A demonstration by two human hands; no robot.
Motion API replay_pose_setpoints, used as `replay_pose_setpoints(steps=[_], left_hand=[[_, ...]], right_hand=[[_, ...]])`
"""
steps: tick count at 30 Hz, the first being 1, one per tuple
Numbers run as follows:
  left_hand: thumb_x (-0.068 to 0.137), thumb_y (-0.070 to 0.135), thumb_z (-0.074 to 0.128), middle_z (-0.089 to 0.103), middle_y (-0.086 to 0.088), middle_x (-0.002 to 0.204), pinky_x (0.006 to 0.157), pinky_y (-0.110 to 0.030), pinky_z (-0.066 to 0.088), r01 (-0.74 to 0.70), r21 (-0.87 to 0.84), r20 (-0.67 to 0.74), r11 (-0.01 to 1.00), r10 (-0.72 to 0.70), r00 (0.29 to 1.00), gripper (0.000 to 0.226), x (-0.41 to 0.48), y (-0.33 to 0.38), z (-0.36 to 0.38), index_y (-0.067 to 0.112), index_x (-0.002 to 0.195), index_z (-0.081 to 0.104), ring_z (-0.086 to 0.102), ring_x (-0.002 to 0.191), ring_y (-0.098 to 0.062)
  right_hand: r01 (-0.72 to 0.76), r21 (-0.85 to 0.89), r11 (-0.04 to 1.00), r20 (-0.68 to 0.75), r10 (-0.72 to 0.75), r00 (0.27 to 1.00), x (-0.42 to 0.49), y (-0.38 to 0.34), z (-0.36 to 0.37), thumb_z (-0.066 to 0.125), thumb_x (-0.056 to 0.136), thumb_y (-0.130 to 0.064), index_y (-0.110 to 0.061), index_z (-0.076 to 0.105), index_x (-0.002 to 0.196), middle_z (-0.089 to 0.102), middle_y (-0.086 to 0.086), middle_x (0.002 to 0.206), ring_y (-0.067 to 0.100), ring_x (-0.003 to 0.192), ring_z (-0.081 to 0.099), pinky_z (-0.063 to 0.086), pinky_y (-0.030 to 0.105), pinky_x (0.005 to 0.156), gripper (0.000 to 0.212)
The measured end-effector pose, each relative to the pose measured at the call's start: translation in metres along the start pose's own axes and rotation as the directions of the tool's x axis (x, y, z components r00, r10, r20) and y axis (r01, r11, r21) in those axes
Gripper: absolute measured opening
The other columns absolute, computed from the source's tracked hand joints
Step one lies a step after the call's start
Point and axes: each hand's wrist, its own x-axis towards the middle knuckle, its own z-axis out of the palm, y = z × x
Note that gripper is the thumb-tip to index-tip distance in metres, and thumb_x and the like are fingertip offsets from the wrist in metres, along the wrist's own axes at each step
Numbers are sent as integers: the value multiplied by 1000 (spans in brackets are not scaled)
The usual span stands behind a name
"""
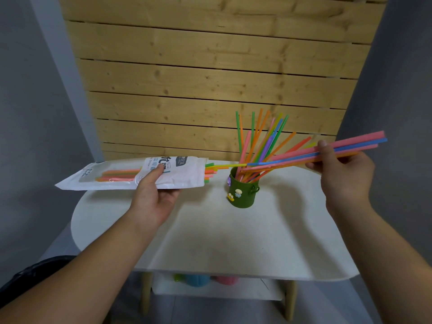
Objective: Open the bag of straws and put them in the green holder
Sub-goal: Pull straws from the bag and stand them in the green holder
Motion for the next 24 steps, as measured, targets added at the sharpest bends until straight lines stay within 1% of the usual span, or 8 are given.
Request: replay_pose_setpoints(steps=[3,5,7,10,11,15,20,24], left_hand=[[94,5,64,77,-10,107,72,-42,64,7,0,-10,1000,-7,1000,19,0,0,0,9,113,65,77,91,-23],[93,5,64,77,-10,106,71,-41,64,7,3,-15,1000,-7,1000,20,-1,1,1,9,113,65,77,90,-23],[93,5,64,78,-10,105,70,-41,64,14,2,-12,1000,-14,1000,19,-3,0,2,9,112,66,77,90,-23],[94,5,64,78,-10,104,68,-41,64,21,2,-13,1000,-21,1000,19,-3,-1,4,9,112,66,77,88,-23],[94,5,63,78,-11,105,68,-41,64,24,1,-11,1000,-24,1000,21,-4,-1,4,9,115,65,77,89,-24],[94,6,63,77,-11,110,71,-40,64,15,11,1,1000,-15,1000,23,-3,2,2,9,117,65,76,95,-24],[94,6,64,78,-12,108,72,-41,64,13,21,2,1000,-13,1000,20,-4,5,1,9,114,65,76,95,-24],[94,6,64,77,-12,110,74,-40,64,19,27,7,999,-19,1000,21,-5,5,2,9,115,64,76,97,-25]], right_hand=[[58,-74,996,39,-55,998,-1,-2,2,65,94,-33,-21,68,85,72,0,76,11,65,74,59,29,69,15],[102,-131,986,104,-88,991,-1,-2,7,64,94,-34,-25,66,81,72,1,74,14,67,74,58,32,69,16],[124,-173,977,164,-95,982,0,-2,16,65,93,-33,-24,65,81,72,1,75,17,68,74,57,31,66,16],[118,-220,968,218,-69,973,5,5,34,66,94,-30,-14,70,87,71,2,75,14,67,72,52,18,54,17],[103,-224,969,229,-51,972,7,9,39,67,93,-28,-12,70,87,72,4,75,14,66,72,53,18,54,18],[23,-193,981,313,39,949,7,28,53,71,90,-22,-17,67,83,71,2,77,18,71,71,60,32,63,9],[-7,-259,966,390,111,914,6,37,59,71,90,-18,-12,66,93,64,-2,74,13,66,61,51,23,50,9],[-65,-277,959,410,179,894,9,40,63,70,90,-10,-6,66,96,65,3,74,18,65,64,56,25,51,9]])
